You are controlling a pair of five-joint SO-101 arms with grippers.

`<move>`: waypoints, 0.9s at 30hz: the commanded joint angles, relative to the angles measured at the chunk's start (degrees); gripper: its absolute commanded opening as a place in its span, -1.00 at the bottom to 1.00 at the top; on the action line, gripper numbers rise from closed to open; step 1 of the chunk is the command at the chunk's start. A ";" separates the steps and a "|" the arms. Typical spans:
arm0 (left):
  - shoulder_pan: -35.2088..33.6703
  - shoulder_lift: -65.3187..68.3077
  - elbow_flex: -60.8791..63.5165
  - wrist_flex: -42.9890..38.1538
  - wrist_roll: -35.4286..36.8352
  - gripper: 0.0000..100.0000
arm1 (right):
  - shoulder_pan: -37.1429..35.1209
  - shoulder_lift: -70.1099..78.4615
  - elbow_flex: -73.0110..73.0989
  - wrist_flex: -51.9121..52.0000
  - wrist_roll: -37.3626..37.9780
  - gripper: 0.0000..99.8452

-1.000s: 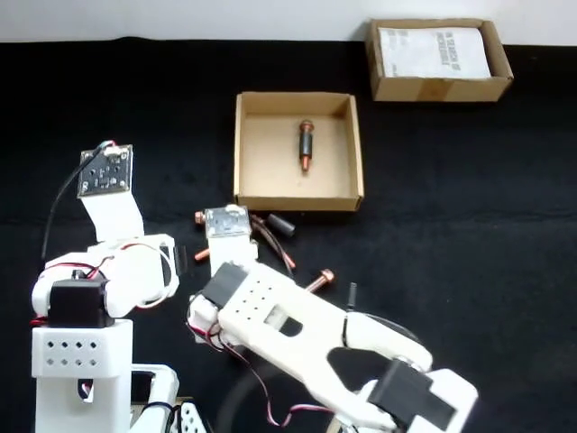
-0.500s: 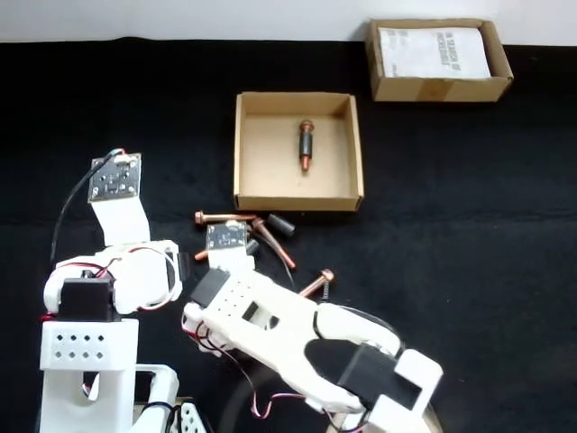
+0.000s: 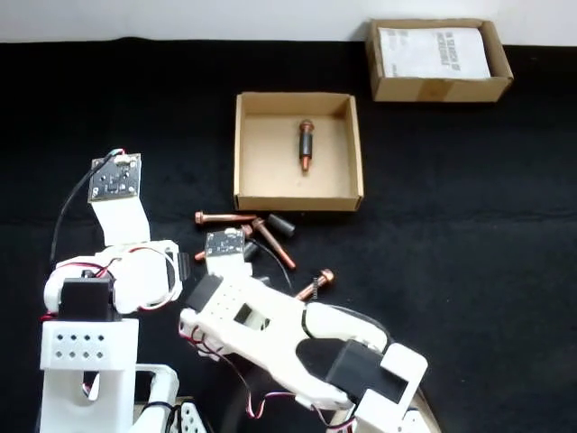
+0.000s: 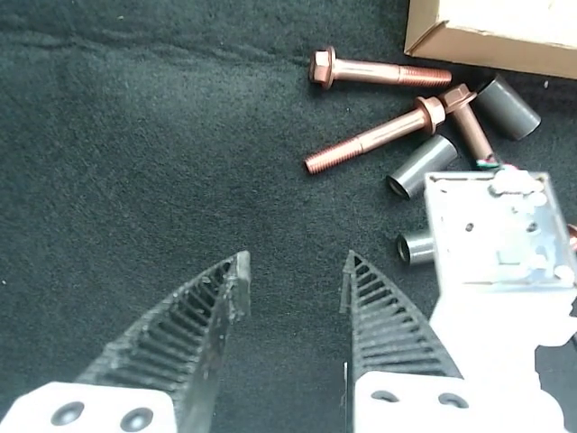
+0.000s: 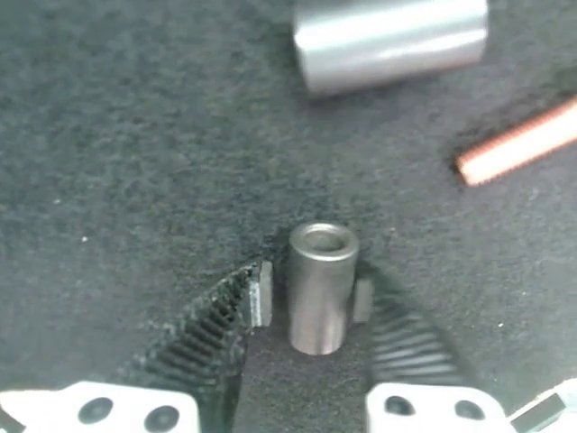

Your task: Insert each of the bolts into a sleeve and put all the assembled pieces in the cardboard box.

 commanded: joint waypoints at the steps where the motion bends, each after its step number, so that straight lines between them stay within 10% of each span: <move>1: 0.13 -0.31 -0.13 -0.62 -0.18 -0.64 | 2.15 0.84 -0.13 -0.75 -0.18 -0.96; 9: 0.13 -0.31 -0.13 -0.53 -0.09 -0.64 | 7.78 0.48 -3.65 3.12 -0.09 -0.99; 27: 1.10 -0.31 2.07 -0.44 0.26 -0.64 | 32.13 0.57 -59.12 32.48 5.19 -0.99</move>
